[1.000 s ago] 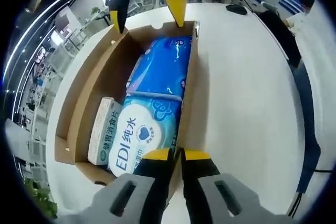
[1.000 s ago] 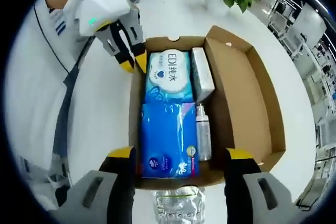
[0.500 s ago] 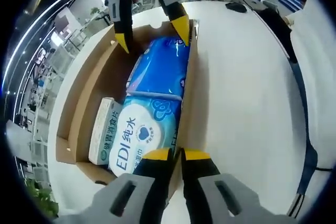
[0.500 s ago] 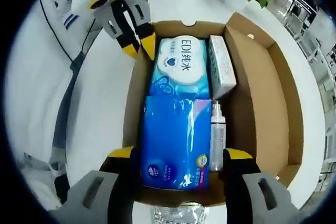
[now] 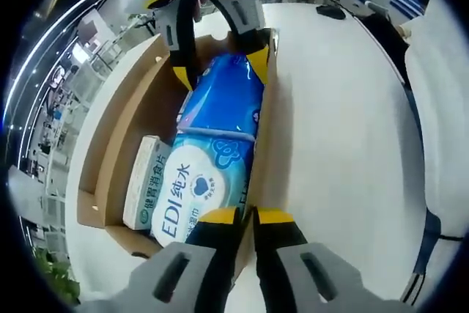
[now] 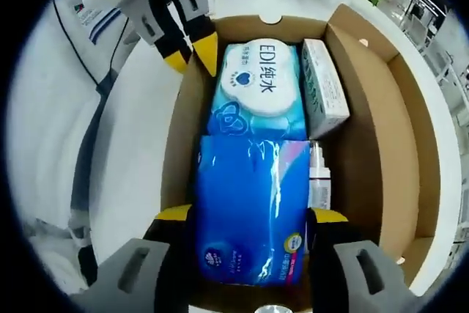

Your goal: Operate the shoe box by opening the lid, removing the specified soft item, and placing it in the target area until the item is outside and the box remains undamaged.

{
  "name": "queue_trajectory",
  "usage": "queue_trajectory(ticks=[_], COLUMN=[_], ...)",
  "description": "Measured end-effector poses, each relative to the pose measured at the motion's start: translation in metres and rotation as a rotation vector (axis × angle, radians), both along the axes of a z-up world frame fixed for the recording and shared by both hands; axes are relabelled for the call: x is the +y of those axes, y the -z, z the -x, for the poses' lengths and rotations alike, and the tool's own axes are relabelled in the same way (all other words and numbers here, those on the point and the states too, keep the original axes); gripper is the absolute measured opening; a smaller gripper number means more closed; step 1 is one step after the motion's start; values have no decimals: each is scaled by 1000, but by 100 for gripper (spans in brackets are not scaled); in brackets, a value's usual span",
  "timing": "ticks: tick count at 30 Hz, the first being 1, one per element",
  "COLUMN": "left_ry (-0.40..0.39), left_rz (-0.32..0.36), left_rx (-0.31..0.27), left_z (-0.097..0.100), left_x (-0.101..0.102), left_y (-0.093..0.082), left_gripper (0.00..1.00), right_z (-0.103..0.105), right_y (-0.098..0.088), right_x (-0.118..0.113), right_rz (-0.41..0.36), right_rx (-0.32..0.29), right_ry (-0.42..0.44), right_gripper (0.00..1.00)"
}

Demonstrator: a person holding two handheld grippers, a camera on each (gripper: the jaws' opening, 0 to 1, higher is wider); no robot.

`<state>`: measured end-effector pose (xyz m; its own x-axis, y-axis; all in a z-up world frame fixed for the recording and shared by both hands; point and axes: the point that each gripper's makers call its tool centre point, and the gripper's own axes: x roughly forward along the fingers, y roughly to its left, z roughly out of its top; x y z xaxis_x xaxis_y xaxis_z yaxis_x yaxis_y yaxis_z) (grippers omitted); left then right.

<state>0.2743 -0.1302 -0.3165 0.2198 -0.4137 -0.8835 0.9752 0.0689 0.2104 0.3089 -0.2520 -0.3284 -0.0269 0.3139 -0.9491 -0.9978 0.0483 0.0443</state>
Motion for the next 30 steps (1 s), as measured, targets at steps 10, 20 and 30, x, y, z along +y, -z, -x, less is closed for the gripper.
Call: queue_trajectory(ticks=[10,20,30], left_ry=[-6,10,16], left_rz=[13,-11,-20], left_rx=[13,16,25], left_z=[0,2,2], left_x=[-1,-4,-5], left_y=[2,7,12], left_gripper=[7,7,7], right_z=[-1,-1,-3], right_y=[11,22,34], right_x=[2,4,5], right_rz=[14,29,82], right_rx=[24,55,127], right_ry=[-1,15,71], right_gripper=[64,67,70])
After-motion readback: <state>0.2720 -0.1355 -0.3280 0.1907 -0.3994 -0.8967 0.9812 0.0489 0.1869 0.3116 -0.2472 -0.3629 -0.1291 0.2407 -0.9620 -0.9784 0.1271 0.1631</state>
